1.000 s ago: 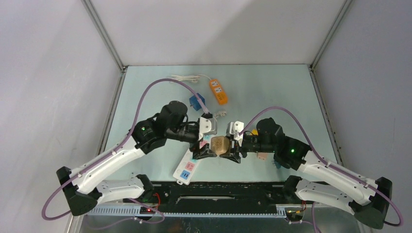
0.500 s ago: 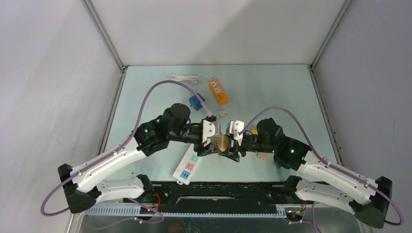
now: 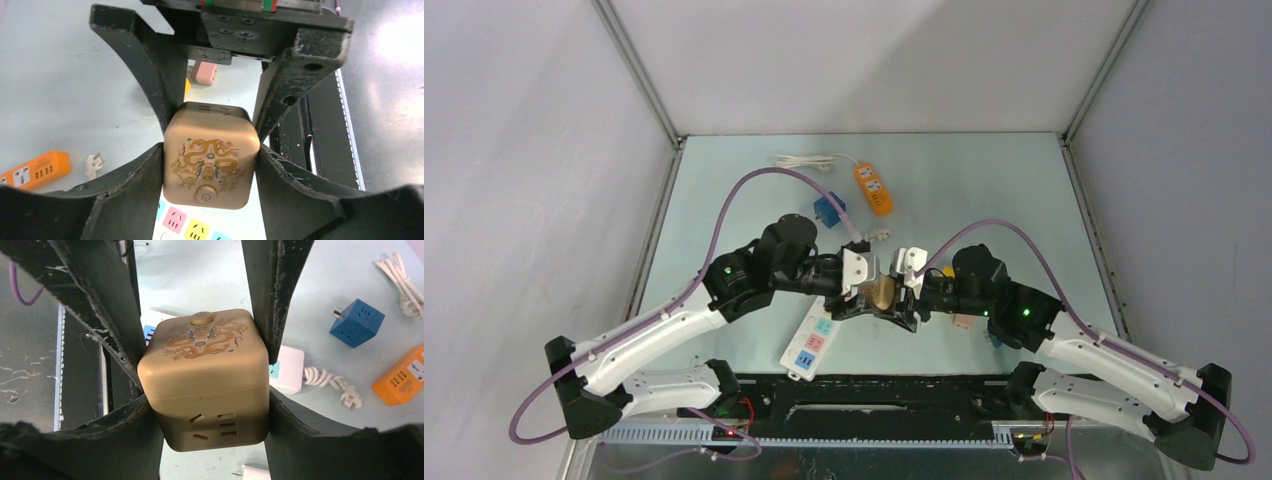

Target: Insert the plug

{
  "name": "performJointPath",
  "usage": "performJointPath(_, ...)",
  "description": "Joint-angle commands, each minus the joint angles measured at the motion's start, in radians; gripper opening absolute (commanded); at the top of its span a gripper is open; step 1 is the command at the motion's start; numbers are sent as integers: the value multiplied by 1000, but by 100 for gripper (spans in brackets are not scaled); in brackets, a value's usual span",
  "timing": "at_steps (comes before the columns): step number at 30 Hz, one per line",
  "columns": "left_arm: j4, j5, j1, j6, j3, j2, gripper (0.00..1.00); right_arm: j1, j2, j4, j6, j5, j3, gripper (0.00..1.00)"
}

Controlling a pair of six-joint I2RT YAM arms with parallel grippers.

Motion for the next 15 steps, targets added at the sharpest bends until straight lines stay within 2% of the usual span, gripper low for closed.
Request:
performJointPath(1,56,-5,-5,20,-38,-6,60,4,-28,78,11,23,6,0)
performJointPath(4,59,-14,-5,26,-40,0,56,4,-36,80,14,26,7,0)
performJointPath(8,62,-19,-5,27,-44,11,68,4,-46,83,13,27,6,0)
performJointPath(10,69,-22,-5,29,-50,14,69,4,-50,82,11,28,6,0)
performJointPath(13,76,-19,-5,32,-54,20,68,5,-49,83,8,20,6,0)
performJointPath(15,77,-19,-6,36,-50,27,60,4,-47,84,8,17,7,0)
